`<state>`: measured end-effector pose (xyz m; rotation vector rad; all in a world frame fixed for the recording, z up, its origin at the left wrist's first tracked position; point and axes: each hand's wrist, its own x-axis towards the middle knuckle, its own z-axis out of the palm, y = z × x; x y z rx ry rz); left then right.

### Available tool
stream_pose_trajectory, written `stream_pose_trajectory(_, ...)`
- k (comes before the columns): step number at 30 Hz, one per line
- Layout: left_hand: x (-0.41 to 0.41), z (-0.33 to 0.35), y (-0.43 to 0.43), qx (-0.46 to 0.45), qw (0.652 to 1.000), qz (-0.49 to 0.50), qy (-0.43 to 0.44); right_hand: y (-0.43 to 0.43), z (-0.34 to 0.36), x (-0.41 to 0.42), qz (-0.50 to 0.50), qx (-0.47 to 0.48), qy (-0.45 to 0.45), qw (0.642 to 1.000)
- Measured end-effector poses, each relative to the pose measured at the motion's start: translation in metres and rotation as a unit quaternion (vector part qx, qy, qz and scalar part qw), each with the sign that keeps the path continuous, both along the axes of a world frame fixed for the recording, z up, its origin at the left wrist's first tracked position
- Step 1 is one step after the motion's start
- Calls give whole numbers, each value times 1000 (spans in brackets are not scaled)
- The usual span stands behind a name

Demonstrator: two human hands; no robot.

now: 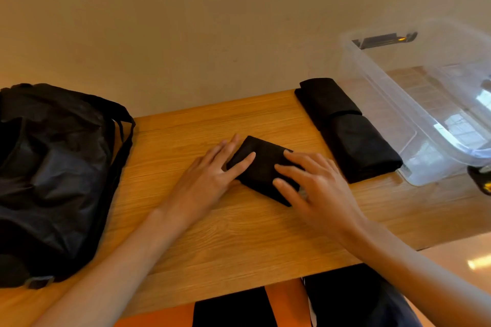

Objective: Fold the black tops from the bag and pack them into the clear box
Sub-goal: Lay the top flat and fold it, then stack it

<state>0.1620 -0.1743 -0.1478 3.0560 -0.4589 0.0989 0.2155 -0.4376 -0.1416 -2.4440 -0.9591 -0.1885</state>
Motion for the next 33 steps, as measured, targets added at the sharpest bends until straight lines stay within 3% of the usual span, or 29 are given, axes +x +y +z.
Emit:
stream_pose_trajectory(3,9,16,9,-74,996,-30,42,8,11,22,-72,26,48,996)
stream_pose_trajectory(6,10,27,-7,-200,979,48,-5,14,17,34,-133,-30,99,986)
stream_pose_trajectory(10,23,24,-37,-170,966,195,-7,16,17,33,-174,-45,160,971)
stream_pose_trajectory(14,27,19,-42,-129,968,216,11,11,14,28,-177,-31,183,966)
stream_pose_trajectory(18,27,20,-45,-180,952,244,23,6,13,22,-193,-15,205,959)
stream_pose_trajectory(22,29,22,-48,-277,918,269,91,6,17,15,-192,17,220,956)
stream_pose_trajectory(28,38,27,-44,-397,851,281,198,3,18,6,-178,115,293,932)
stream_pose_trajectory(33,41,37,-49,-466,819,247,226,-3,25,-5,-153,279,367,874)
